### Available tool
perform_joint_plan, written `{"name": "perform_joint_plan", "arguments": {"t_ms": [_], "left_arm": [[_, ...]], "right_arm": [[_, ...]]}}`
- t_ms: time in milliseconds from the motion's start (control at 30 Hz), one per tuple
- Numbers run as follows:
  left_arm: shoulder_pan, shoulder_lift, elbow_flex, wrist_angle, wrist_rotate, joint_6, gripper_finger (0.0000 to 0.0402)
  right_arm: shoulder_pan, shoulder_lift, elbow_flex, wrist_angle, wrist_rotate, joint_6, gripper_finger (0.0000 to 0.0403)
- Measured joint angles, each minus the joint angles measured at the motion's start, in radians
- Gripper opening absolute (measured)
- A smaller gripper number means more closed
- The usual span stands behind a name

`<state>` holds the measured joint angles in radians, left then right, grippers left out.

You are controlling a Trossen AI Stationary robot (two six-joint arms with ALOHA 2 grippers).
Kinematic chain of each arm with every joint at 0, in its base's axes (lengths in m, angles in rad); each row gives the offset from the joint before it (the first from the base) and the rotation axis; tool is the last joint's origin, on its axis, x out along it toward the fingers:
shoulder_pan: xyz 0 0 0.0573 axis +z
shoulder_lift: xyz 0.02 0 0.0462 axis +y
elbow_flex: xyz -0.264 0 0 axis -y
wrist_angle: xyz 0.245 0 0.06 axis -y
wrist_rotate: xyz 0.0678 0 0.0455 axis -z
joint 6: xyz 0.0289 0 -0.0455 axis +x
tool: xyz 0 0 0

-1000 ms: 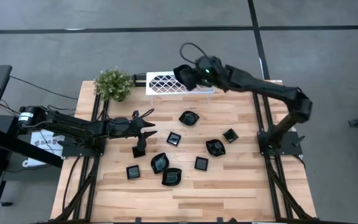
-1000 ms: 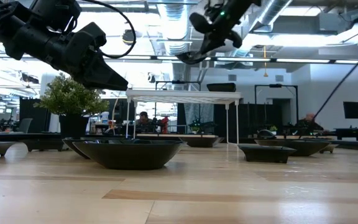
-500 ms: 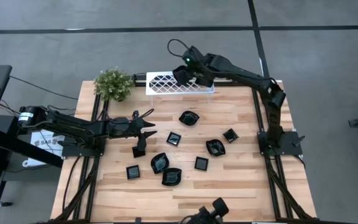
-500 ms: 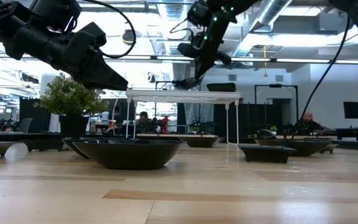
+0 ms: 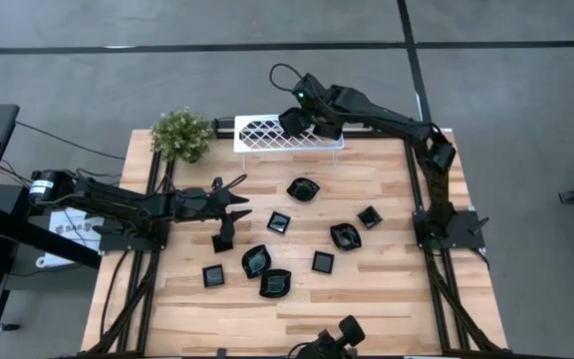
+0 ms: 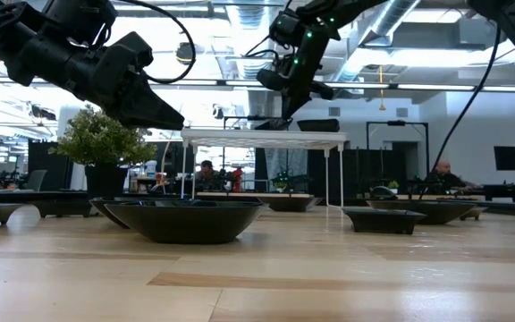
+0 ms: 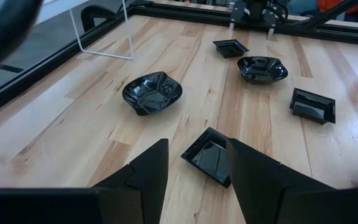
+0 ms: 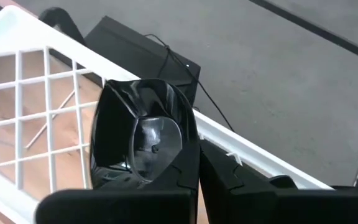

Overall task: Pick & Place Mini shaped plates
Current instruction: Put the black leaf-shaped plate on the shelf

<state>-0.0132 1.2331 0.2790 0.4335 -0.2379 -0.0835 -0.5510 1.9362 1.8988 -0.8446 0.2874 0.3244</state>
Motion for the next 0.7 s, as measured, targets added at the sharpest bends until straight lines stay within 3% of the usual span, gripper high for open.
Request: {"name": "perform_joint_plan", "arguments": {"t_ms": [700], "left_arm": [[0.0,0.0,0.0,0.0,0.0,0.0,0.0163]], "right_arm": [[0.007,0.0,-0.001,-0.038,-0.002,0.002,0.0007]]}}
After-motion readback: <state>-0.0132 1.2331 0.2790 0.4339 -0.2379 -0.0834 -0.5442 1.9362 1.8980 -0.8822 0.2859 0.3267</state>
